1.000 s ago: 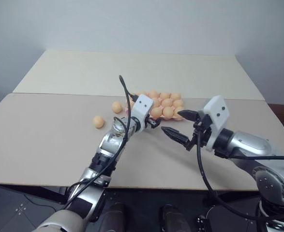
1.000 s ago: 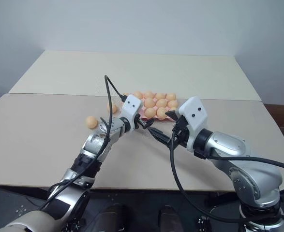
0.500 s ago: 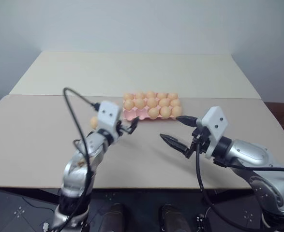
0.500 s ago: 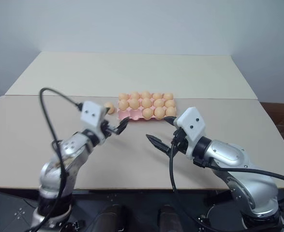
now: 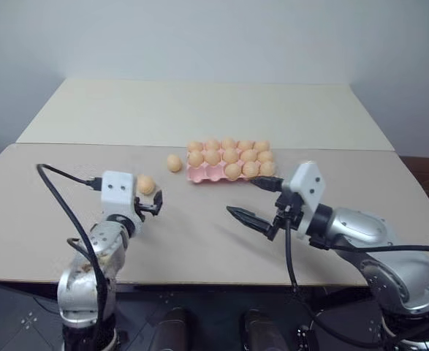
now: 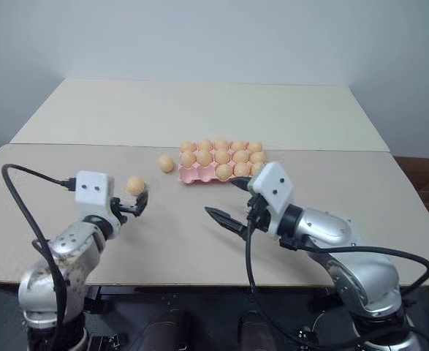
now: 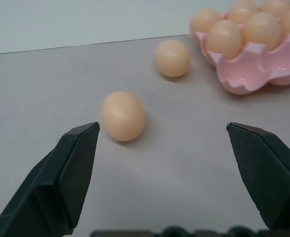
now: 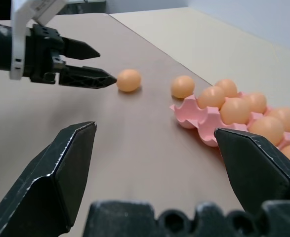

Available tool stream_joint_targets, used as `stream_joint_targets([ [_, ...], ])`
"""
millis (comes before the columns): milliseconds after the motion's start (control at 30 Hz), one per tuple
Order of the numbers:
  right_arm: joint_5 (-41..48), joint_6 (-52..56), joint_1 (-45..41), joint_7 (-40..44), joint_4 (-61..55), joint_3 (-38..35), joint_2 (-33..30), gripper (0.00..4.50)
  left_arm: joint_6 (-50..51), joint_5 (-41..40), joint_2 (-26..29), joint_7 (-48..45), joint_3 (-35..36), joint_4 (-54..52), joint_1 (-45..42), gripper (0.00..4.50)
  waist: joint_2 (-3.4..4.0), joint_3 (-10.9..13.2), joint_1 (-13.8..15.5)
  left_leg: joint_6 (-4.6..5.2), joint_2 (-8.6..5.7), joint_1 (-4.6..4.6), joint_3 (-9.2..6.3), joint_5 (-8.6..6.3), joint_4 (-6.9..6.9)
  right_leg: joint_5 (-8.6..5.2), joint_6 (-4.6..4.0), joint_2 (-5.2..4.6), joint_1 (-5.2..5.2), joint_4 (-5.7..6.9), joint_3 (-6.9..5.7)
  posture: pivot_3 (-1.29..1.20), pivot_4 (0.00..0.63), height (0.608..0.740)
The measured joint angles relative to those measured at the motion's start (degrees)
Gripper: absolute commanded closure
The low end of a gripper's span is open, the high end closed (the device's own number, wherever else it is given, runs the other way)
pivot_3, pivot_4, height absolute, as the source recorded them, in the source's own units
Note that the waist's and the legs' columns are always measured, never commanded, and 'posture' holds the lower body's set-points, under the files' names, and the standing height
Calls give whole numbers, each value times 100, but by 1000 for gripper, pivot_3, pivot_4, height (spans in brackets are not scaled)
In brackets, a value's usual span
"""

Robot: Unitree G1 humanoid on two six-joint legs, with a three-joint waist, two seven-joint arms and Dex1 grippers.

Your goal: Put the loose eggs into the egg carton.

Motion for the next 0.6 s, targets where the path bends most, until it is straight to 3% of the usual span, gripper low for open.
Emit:
stream_joint_targets([
  [600, 17, 470, -502, -185, 15, 540, 210, 0, -676, -214, 357, -290, 235, 2871, -1435, 23, -3, 2, -2, 0, -1, -17, 0, 0, -1, 0, 0, -4, -12, 1, -3, 0, 150, 740],
])
